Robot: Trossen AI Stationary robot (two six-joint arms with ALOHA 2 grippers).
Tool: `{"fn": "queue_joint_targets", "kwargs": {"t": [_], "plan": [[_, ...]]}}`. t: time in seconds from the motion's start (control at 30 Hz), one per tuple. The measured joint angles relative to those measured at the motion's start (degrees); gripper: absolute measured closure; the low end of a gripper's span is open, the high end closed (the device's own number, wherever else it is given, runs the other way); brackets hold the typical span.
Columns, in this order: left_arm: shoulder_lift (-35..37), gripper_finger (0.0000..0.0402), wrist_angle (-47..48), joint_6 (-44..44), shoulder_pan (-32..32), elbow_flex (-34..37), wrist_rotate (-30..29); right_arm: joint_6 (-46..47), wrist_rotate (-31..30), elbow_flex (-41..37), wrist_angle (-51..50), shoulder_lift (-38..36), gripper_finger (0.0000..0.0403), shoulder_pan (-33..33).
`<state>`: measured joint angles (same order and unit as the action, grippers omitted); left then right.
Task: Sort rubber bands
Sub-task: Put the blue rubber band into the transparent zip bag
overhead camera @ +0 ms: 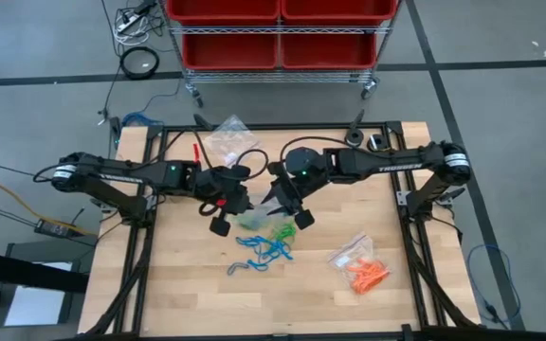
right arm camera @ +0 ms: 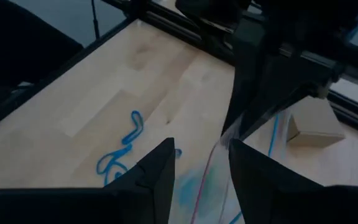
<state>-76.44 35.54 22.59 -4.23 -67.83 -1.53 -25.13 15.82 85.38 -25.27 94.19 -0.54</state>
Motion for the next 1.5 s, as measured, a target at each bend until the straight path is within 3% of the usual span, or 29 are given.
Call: {"fn": "queue_joint_targets", "kwargs": {"t": [0.57,0.97,1.13,1.33,1.5], "plan": [[0.0,0.0401,-3.01,1.16,-2.22,-0.01,1.2,1.27,-5.4,0.0,-0.25,0.42,0.0263,0.31],[0.0,0.0401,-5.29,5.24,-2.31,-0.07,-6.42,1.55,-3.8,0.0,-8.15,0.42,0.0263,0.31],[0.0,0.0401,-4.21,6.5,-2.32,-0.07,-6.86,0.86,-2.45,0.0,-11.24,0.42,0.0268,0.35],[0.0,0.0401,-4.17,7.44,-2.32,-0.07,-8.46,-1.59,-2.15,0.0,-11.92,0.42,0.0291,0.35],[0.0,0.0401,-5.02,8.47,-3.2,-0.07,-9.84,-3.58,-3.71,0.0,-11.98,0.42,0.0345,0.35]]}}
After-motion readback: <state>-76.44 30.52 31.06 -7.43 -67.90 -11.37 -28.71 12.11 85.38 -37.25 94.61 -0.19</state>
